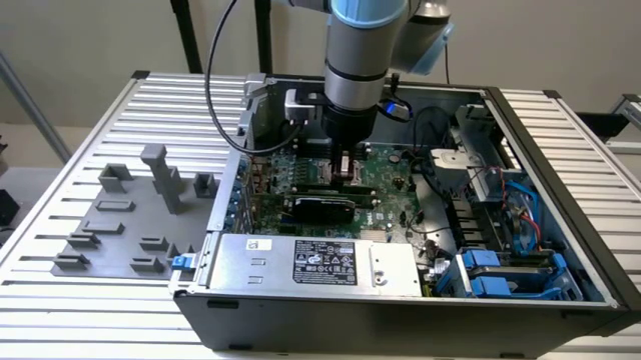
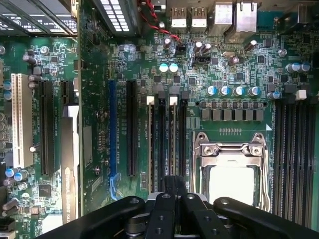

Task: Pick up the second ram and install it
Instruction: 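Press down the second ram until it locks into place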

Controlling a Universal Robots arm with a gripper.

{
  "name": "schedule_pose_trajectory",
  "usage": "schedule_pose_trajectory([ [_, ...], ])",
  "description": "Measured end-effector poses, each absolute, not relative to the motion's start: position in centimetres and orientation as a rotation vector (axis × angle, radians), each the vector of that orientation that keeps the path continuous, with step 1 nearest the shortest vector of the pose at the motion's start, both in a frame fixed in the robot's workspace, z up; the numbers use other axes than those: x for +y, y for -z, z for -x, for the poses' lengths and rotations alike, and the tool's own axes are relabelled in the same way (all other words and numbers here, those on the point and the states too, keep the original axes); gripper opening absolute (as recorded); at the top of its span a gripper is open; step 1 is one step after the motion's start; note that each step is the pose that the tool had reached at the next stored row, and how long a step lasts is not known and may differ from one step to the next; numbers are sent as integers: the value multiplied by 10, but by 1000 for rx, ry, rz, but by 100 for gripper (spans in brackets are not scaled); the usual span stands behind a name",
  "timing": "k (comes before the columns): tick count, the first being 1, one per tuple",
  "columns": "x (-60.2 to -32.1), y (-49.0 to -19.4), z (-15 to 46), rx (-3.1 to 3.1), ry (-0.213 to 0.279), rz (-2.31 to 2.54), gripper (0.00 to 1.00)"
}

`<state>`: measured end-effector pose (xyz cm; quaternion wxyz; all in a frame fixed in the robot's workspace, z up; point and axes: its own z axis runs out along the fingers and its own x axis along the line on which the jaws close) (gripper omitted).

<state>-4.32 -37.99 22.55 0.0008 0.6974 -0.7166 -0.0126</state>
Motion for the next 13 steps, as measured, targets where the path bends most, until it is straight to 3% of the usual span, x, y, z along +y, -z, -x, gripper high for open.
schedule_pose_trajectory([
  [13,-380,-246,43,-2250,40,-2190,0],
])
